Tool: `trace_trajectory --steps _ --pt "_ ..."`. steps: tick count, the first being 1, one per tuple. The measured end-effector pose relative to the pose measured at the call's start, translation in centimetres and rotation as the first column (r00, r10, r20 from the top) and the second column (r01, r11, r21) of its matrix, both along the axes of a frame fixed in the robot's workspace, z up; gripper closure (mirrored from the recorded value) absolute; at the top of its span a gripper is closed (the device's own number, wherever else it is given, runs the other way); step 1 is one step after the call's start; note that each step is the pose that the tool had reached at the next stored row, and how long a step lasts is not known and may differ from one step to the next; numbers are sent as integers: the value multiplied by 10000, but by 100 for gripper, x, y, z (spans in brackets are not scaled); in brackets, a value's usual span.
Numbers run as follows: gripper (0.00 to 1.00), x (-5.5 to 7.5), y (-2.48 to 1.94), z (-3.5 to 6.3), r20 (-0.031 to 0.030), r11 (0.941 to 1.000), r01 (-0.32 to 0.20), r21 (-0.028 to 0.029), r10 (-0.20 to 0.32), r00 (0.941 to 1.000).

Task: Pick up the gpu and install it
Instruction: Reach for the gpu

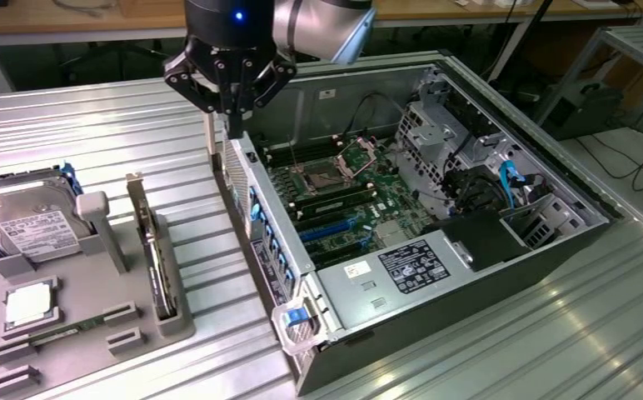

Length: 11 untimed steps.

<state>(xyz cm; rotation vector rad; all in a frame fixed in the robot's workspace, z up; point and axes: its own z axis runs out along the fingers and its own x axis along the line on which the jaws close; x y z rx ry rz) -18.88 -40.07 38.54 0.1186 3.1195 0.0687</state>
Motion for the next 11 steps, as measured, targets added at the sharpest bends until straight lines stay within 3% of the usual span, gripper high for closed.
trace_trajectory --steps 11 --pt "89 -94 -4 -14 -12 10000 -1 0 1 10000"
